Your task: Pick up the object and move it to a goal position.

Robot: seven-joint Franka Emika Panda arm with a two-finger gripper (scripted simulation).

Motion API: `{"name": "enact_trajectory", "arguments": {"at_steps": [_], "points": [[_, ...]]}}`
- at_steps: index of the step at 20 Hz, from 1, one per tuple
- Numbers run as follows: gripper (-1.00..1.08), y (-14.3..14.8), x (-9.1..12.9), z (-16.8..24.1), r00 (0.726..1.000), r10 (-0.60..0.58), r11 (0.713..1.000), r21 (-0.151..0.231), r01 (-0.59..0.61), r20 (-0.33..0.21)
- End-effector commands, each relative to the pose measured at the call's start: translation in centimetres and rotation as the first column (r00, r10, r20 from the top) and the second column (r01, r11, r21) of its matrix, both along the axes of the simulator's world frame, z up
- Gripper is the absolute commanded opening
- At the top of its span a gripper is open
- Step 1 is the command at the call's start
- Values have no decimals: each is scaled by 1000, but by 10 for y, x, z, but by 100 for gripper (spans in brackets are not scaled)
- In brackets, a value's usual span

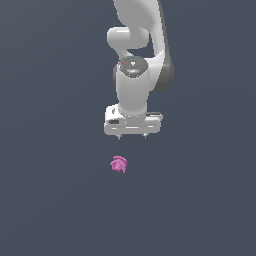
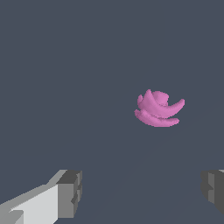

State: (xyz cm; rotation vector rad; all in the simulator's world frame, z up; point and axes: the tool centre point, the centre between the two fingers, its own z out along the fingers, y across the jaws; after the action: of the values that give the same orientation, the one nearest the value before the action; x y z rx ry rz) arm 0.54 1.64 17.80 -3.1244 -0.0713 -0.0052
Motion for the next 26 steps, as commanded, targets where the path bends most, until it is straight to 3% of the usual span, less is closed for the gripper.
{"name": "enact_trajectory", "arguments": {"at_steps": [1,13,26], "points": [[100,2,0,2,1000,6,1000,2,-6,0],[100,-17,20,-24,996,-88,996,-2,88,-2],[100,-56,53,-81,965,-263,965,-15,263,-3]]}}
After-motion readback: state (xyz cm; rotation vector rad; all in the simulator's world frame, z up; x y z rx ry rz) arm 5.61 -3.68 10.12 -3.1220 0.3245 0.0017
